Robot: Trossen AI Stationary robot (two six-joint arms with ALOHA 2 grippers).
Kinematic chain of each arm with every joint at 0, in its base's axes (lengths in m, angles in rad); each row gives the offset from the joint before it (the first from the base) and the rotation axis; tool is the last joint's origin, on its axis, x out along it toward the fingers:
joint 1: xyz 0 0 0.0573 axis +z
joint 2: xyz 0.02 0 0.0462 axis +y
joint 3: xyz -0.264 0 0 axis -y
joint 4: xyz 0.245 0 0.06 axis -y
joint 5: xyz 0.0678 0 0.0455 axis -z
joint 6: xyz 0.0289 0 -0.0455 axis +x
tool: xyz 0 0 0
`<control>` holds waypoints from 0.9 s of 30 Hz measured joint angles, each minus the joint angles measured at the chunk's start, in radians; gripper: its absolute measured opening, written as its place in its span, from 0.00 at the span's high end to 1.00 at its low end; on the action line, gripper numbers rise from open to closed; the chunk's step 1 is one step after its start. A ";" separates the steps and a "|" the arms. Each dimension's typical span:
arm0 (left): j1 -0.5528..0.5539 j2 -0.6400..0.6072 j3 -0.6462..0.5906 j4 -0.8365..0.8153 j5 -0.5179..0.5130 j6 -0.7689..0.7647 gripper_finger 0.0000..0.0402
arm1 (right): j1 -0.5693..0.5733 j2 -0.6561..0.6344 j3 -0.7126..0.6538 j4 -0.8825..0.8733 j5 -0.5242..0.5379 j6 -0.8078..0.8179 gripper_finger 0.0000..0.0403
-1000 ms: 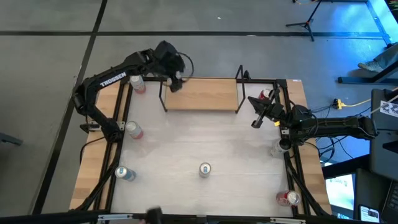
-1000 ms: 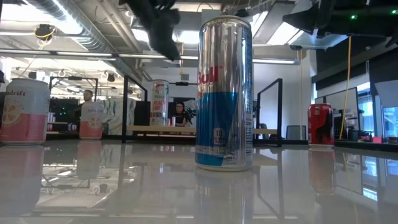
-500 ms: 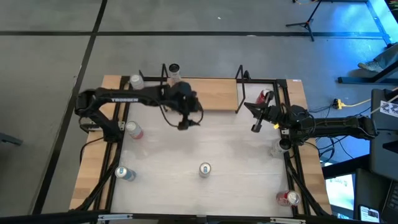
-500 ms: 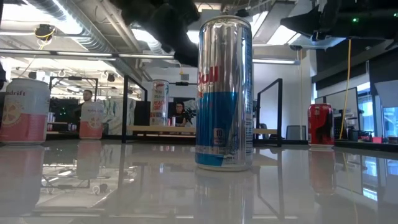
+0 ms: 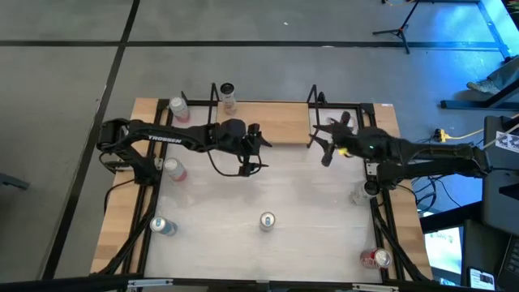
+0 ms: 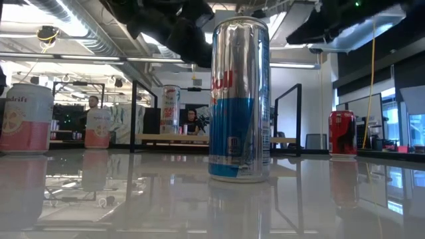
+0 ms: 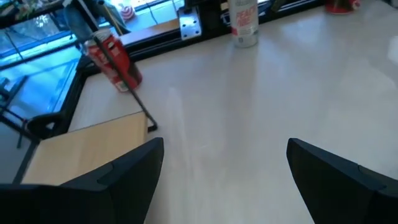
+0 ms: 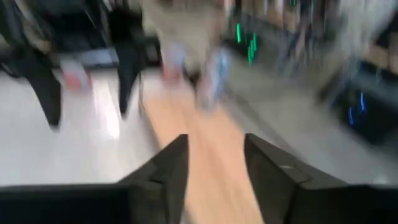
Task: Place canned beverage on shelf
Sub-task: Put the white-pink soda can on the shelf aligned with the other white-pink soda can
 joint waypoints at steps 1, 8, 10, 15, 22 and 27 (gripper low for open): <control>0.000 0.000 0.000 -0.001 0.001 -0.003 0.18 | 0.000 0.030 0.061 -0.119 0.004 0.042 0.55; -0.038 0.000 0.000 -0.003 0.031 -0.056 0.18 | 0.001 0.257 0.504 -0.915 -0.103 0.356 0.32; -0.055 0.000 0.000 -0.005 0.029 -0.070 0.18 | 0.006 0.308 0.610 -1.118 -0.170 0.455 0.28; -0.105 0.000 0.000 -0.008 0.031 -0.129 0.18 | 0.109 0.337 0.727 -1.396 -0.243 0.729 0.24; -0.211 0.000 -0.001 -0.057 -0.025 -0.234 0.18 | 0.374 0.296 0.723 -1.389 -0.290 1.117 0.26; -0.299 0.000 -0.001 -0.093 -0.151 -0.268 0.18 | 0.535 0.310 0.707 -1.390 -0.277 1.287 0.26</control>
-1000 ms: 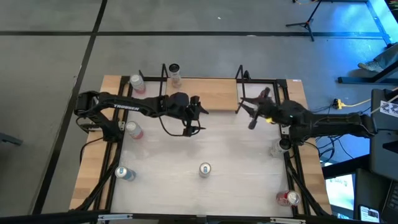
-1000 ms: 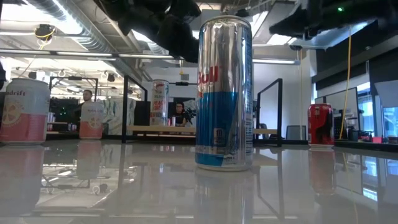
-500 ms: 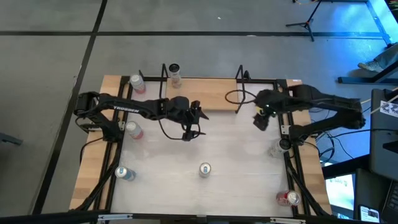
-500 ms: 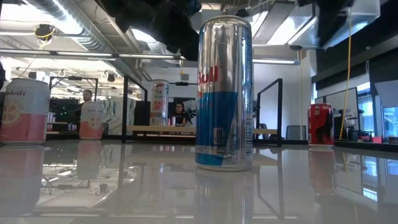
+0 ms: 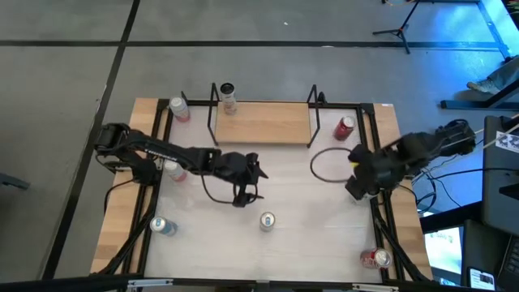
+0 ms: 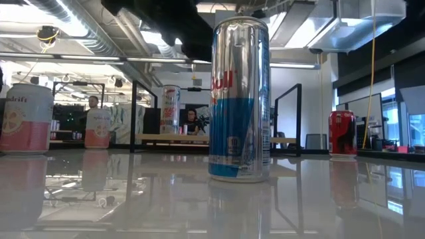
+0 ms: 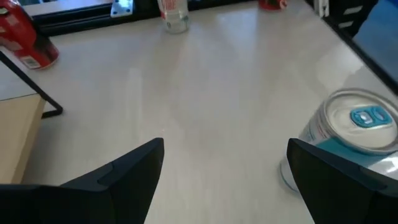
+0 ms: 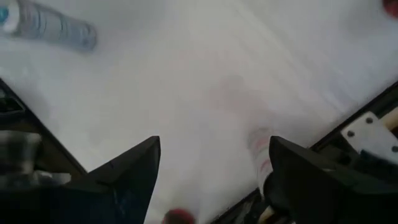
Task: Place canned beverage on shelf
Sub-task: Put the white-pink soda can on the shelf aligned with the other white-pink soda can
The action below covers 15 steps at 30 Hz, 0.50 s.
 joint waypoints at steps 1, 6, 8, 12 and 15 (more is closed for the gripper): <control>-0.016 0.000 0.000 -0.006 -0.022 -0.001 0.18 | 0.020 0.001 -0.008 0.000 0.010 0.019 0.26; -0.082 0.000 0.000 -0.006 -0.096 -0.024 0.18 | 0.058 0.005 -0.071 0.001 0.032 0.100 0.26; -0.102 0.000 0.000 -0.006 -0.109 -0.027 0.18 | 0.057 0.004 -0.101 0.000 0.037 0.099 0.26; -0.133 0.000 0.000 -0.006 -0.111 -0.028 0.18 | 0.054 0.004 -0.152 0.000 0.037 0.040 0.26; -0.151 0.000 0.000 -0.006 -0.121 -0.034 0.18 | 0.054 0.004 -0.174 0.000 0.037 0.022 0.26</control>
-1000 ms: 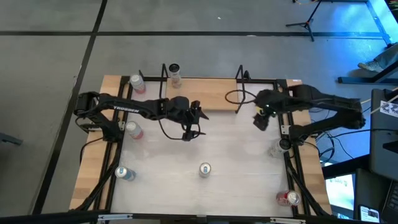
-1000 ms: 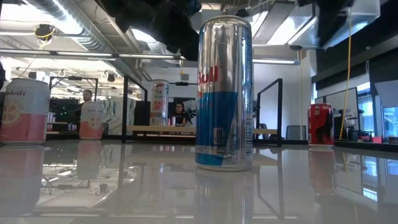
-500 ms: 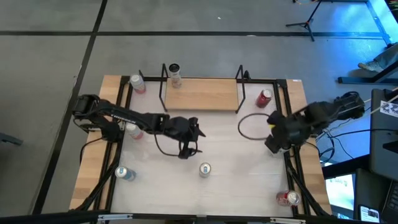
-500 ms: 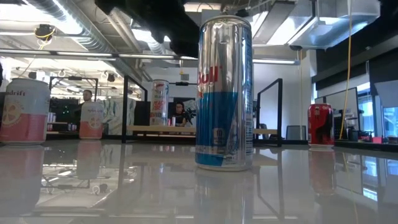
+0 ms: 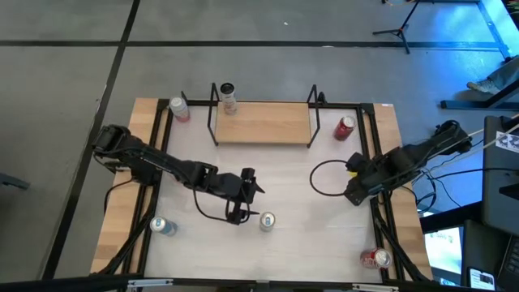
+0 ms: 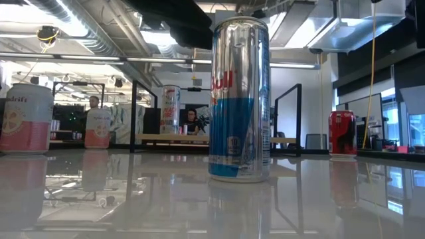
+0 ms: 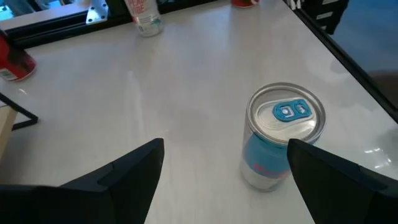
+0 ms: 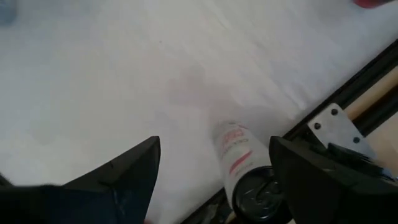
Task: Place canned beverage on shelf
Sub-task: Put the white-pink soda can on the shelf aligned with the other white-pink soda can
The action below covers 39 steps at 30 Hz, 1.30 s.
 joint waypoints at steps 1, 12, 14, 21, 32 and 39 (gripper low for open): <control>-0.004 0.000 0.000 0.000 -0.009 -0.005 0.18 | 0.000 0.000 -0.006 0.002 0.000 -0.003 0.26; -0.014 0.000 0.000 0.000 -0.030 -0.015 0.18 | 0.000 -0.003 -0.070 0.001 0.000 -0.086 0.26; -0.014 0.000 0.000 0.000 -0.030 -0.013 0.18 | 0.000 -0.003 -0.084 0.000 0.000 -0.100 0.26; -0.014 0.000 0.000 0.001 -0.030 -0.011 0.18 | 0.000 -0.003 -0.103 0.000 -0.065 -0.162 0.26; -0.014 0.000 0.000 0.001 -0.030 -0.012 0.18 | -0.002 -0.003 -0.103 0.001 -0.175 -0.174 0.26; -0.014 0.000 0.000 0.003 -0.030 -0.011 0.18 | -0.051 -0.023 -0.102 0.004 -0.138 -0.100 0.26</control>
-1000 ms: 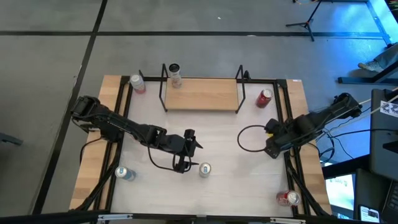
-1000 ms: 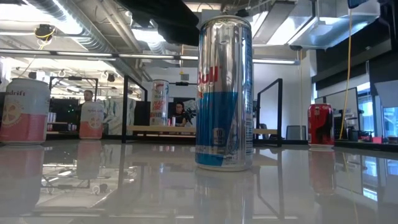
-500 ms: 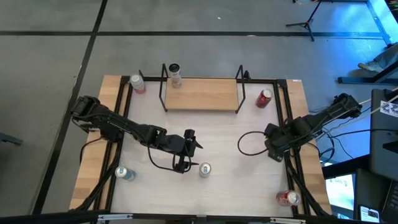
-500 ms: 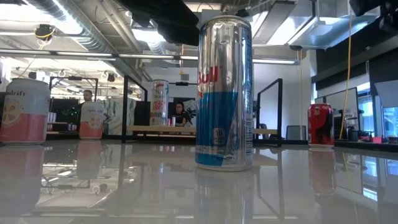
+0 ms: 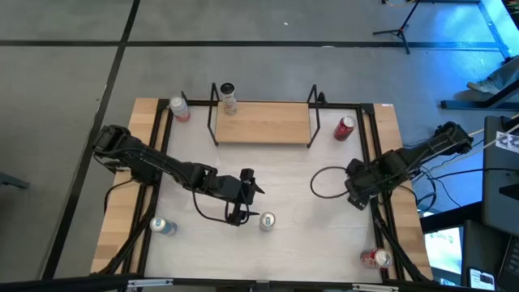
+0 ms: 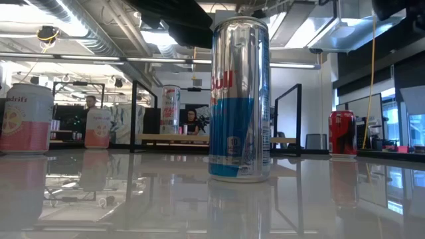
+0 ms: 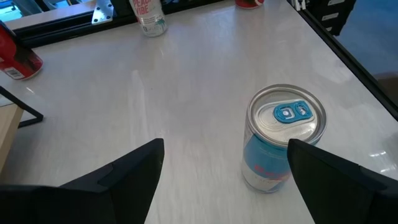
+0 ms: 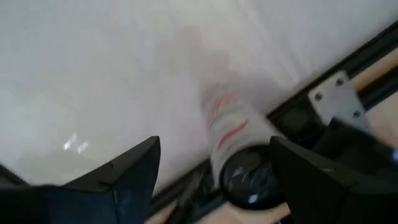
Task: Place canned beverage on shelf
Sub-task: Put the white-pink soda can on the shelf aligned with the other white-pink soda can
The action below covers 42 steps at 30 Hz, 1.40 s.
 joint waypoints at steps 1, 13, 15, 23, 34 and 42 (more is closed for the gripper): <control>0.000 0.000 0.000 0.001 0.000 0.000 0.18 | -0.021 -0.008 0.000 -0.002 0.007 -0.014 0.26; 0.000 0.000 -0.002 0.001 0.000 0.012 0.18 | -0.145 -0.124 -0.020 -0.002 -0.100 -0.082 0.26; 0.000 0.000 -0.002 0.001 0.000 0.012 0.18 | -0.145 -0.125 -0.050 -0.003 -0.100 -0.084 0.26; 0.000 0.000 -0.002 0.001 0.000 0.003 0.18 | -0.145 -0.134 -0.186 0.000 -0.104 -0.105 0.26; 0.000 0.000 -0.002 0.002 0.000 0.003 0.18 | -0.145 -0.134 -0.198 -0.003 -0.203 -0.103 0.26; 0.000 0.000 -0.002 0.002 0.000 0.001 0.18 | -0.145 -0.134 -0.198 0.001 -0.203 -0.070 0.26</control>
